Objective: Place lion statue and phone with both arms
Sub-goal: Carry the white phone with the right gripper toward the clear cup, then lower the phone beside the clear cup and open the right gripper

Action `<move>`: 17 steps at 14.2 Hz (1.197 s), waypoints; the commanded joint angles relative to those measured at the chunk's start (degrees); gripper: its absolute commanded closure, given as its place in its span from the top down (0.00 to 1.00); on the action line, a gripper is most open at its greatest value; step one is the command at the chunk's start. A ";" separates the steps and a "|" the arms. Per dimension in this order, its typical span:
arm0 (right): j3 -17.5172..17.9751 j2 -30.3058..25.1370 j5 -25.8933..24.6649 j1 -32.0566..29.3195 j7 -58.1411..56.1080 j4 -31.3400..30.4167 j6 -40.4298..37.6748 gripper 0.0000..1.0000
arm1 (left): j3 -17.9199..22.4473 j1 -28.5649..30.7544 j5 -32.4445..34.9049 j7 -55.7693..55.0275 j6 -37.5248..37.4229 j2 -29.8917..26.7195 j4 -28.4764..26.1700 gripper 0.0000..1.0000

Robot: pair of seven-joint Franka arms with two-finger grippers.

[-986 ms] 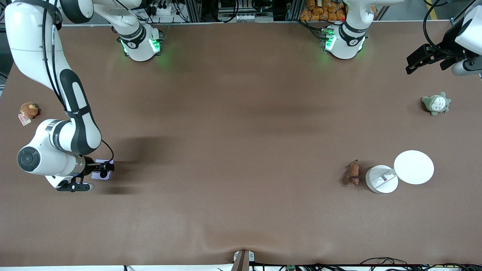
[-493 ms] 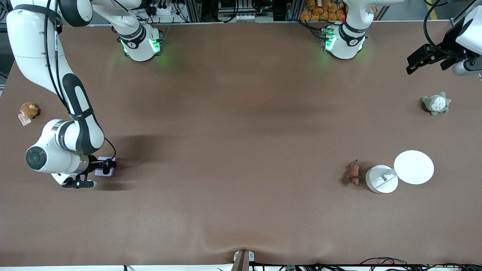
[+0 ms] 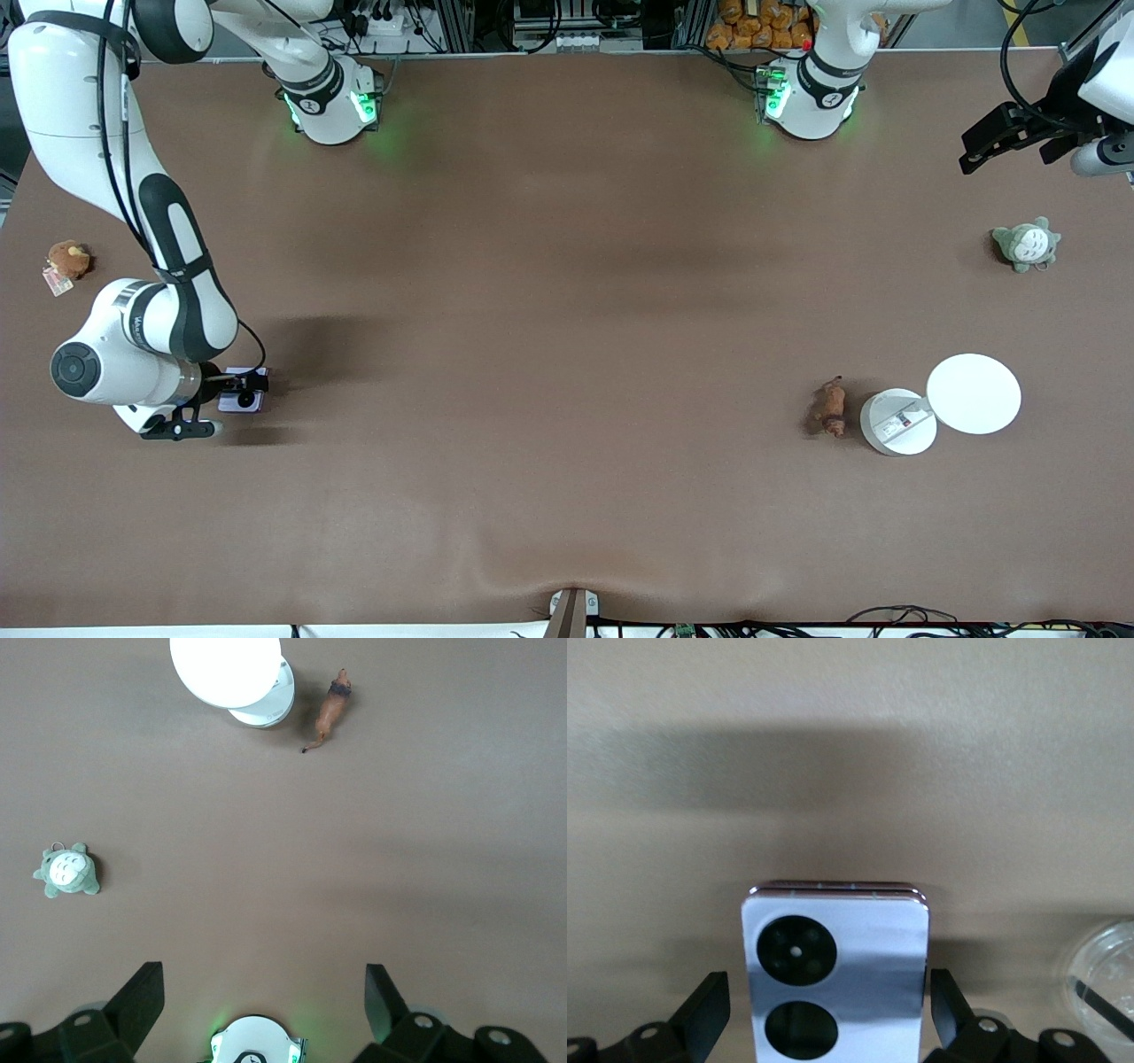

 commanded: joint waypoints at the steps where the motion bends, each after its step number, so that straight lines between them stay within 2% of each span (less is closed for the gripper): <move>1: 0.97 -1.05 0.12 0.35 -0.45 3.53 -3.74 1.00 | 0.13 0.46 -0.15 1.23 0.39 -0.75 -0.45 1.00; 5: 0.89 -1.14 -0.23 2.45 -0.28 17.14 -21.13 1.00 | 0.05 1.17 -0.15 1.23 0.39 -0.84 -0.36 1.00; 10: 1.15 -2.37 -0.23 1.06 -0.80 31.66 -38.80 1.00 | 0.05 1.52 -0.15 1.23 0.04 -1.02 -0.63 1.00; 14: 1.15 -9.29 -0.05 1.93 0.68 33.70 -48.92 1.00 | 0.05 1.43 -0.15 1.23 0.12 -1.02 -0.80 1.00; 17: 0.53 -15.19 -0.58 5.36 9.36 33.26 -51.22 1.00 | -0.04 1.43 -0.15 1.23 0.12 -1.02 -0.98 1.00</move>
